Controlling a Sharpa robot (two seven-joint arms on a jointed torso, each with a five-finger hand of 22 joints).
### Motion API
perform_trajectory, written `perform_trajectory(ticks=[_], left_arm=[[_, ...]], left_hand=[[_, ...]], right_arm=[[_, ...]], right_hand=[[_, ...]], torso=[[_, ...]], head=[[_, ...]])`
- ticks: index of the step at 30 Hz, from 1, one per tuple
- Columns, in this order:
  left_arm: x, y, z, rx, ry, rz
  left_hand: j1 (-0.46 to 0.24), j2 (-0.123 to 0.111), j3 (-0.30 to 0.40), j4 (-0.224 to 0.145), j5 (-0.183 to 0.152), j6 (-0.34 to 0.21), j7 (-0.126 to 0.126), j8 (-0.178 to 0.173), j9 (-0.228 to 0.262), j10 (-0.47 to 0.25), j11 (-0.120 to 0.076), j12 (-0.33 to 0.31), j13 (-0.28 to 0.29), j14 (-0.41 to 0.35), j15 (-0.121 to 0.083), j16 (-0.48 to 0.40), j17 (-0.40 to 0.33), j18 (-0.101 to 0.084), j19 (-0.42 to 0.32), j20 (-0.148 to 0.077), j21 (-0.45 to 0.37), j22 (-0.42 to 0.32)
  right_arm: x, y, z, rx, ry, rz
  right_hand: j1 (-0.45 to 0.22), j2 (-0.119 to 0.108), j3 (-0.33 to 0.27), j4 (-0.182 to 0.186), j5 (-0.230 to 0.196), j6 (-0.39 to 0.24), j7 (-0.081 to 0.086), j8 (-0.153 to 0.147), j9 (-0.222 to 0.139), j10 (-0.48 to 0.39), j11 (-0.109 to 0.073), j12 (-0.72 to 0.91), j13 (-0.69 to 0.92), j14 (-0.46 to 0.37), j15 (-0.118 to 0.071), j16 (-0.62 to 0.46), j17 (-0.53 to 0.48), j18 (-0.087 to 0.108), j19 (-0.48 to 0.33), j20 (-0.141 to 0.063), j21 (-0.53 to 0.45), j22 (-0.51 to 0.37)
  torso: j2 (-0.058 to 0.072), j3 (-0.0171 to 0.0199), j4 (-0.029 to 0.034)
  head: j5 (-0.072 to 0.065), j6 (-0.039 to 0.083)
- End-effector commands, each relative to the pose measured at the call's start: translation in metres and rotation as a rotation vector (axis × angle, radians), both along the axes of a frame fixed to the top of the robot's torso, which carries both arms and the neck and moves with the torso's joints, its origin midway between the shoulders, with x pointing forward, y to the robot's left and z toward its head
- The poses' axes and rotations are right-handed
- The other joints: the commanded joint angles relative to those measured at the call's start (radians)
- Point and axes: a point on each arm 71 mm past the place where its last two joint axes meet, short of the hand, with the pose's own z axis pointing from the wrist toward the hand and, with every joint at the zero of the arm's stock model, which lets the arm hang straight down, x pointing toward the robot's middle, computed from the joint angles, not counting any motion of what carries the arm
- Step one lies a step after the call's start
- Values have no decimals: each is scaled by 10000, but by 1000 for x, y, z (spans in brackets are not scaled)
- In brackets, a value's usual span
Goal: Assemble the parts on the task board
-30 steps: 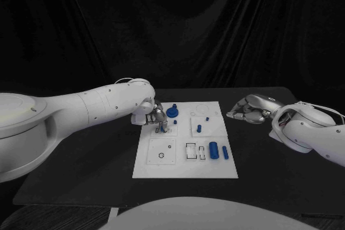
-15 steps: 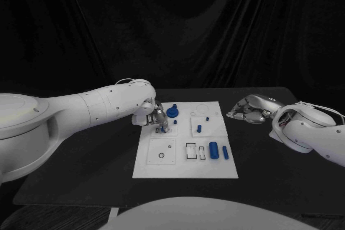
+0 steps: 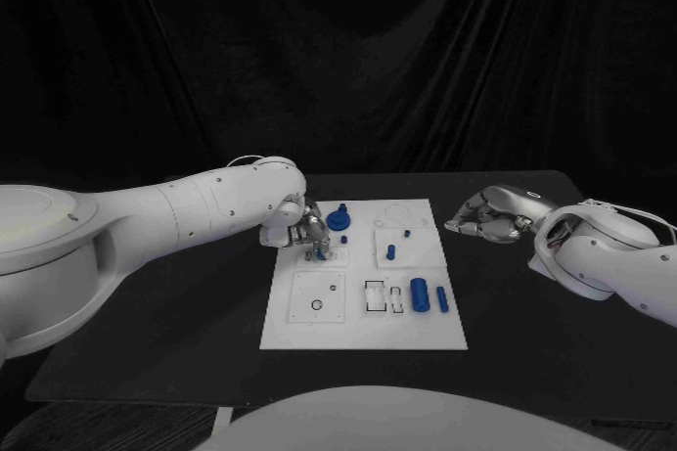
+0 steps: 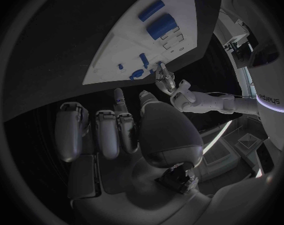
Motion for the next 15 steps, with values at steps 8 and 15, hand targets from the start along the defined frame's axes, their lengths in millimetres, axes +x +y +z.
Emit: perform_trajectory(ticks=[8,15], left_arm=[[-2,-2,-4,-115,-44,123],[-2,-1,-4,-116,-76,167]], left_hand=[[-16,164,-64,49,-60,-10,-41,-42,-20,1041,-3,27,2625,1022,4,-43,2634,123,-94,19,-83,1856],[-22,209,-87,84,-54,15,-39,-43,-20,1041,0,27,2625,1022,7,-43,2634,123,-95,23,-84,1856]], right_arm=[[-1,-1,-2,-91,119,-88],[0,0,-2,-95,128,-84]], right_hand=[[83,12,21,-3,59,-60,-4,-19,-2,1065,54,36,2630,800,64,-57,1430,177,137,49,-50,1951],[83,12,21,-3,59,-60,-4,-19,-2,1065,54,36,2630,800,64,-57,1430,177,137,49,-50,1951]], torso=[[-2,0,-1],[3,0,-6]], head=[[-4,1],[21,1]])
